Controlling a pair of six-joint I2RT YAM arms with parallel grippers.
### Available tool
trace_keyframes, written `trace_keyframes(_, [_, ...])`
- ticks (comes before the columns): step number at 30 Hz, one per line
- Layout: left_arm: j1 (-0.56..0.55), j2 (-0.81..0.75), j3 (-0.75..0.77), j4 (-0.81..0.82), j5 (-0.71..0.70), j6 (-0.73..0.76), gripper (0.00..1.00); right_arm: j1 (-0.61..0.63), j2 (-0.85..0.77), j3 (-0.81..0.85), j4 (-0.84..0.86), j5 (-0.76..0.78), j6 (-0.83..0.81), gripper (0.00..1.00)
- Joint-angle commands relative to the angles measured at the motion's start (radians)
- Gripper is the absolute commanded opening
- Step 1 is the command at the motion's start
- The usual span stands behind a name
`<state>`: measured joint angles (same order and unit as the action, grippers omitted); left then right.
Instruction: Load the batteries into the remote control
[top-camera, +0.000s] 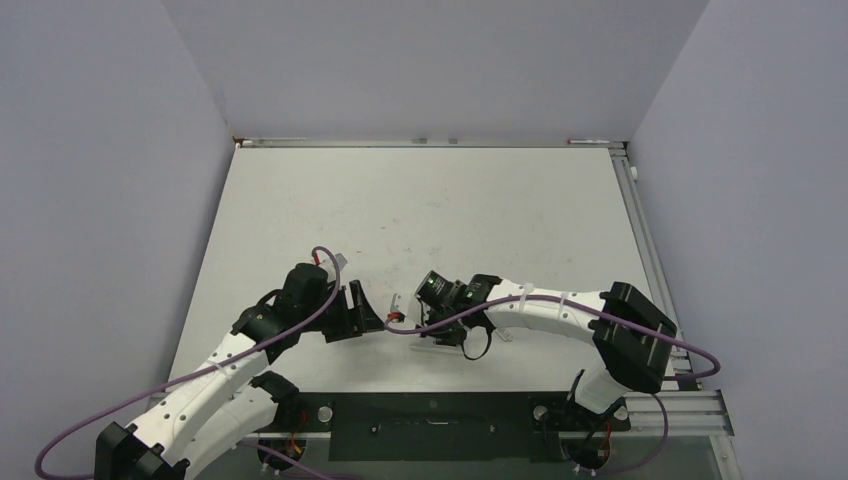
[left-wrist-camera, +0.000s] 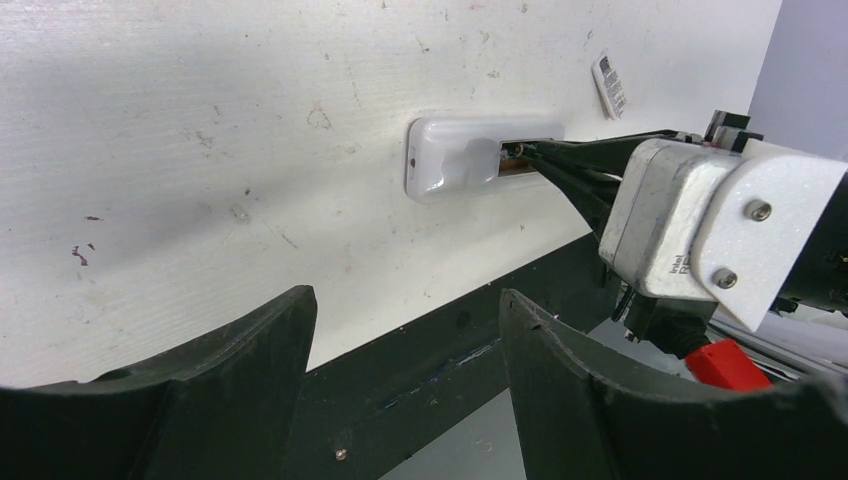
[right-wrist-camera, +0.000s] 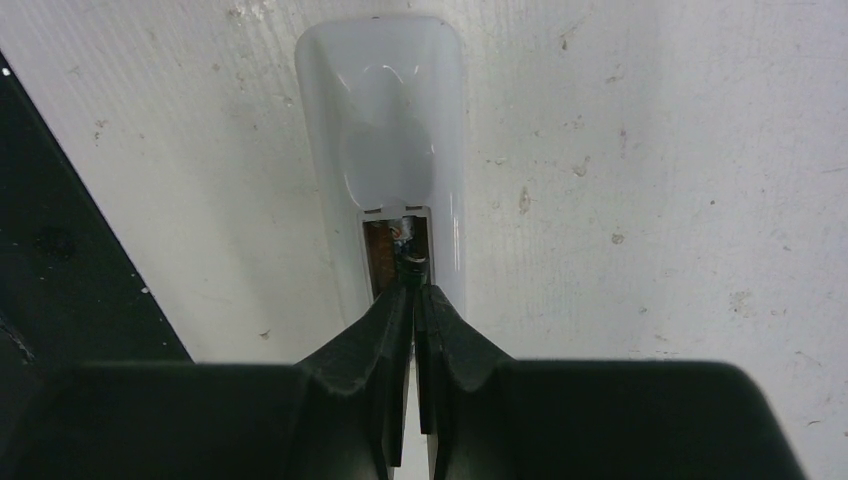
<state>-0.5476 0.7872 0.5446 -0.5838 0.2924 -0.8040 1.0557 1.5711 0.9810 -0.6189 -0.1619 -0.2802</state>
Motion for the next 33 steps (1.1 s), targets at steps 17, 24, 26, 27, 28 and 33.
trace_keyframes(17, [0.006, -0.005, 0.002, 0.012, 0.005, 0.001, 0.64, 0.006, -0.043, 0.001, 0.045, 0.030, -0.005, 0.09])
trace_keyframes(24, [0.006, 0.002, 0.000, 0.018, 0.005, 0.002, 0.64, -0.011, -0.047, -0.009, 0.067, 0.025, -0.004, 0.09])
trace_keyframes(26, [0.006, 0.007, 0.000, 0.021, 0.006, 0.003, 0.64, -0.011, -0.041, -0.008, 0.059, 0.016, -0.009, 0.09])
trace_keyframes(27, [0.007, 0.009, 0.000, 0.021, 0.008, 0.004, 0.64, -0.011, -0.038, -0.010, 0.057, 0.014, -0.010, 0.09])
trace_keyframes(28, [0.007, 0.010, 0.000, 0.022, 0.007, 0.005, 0.64, -0.012, -0.039, -0.011, 0.059, 0.017, -0.009, 0.09])
trace_keyframes(33, [0.008, 0.014, -0.001, 0.024, 0.009, 0.005, 0.64, -0.025, -0.054, -0.024, 0.095, 0.053, 0.010, 0.09])
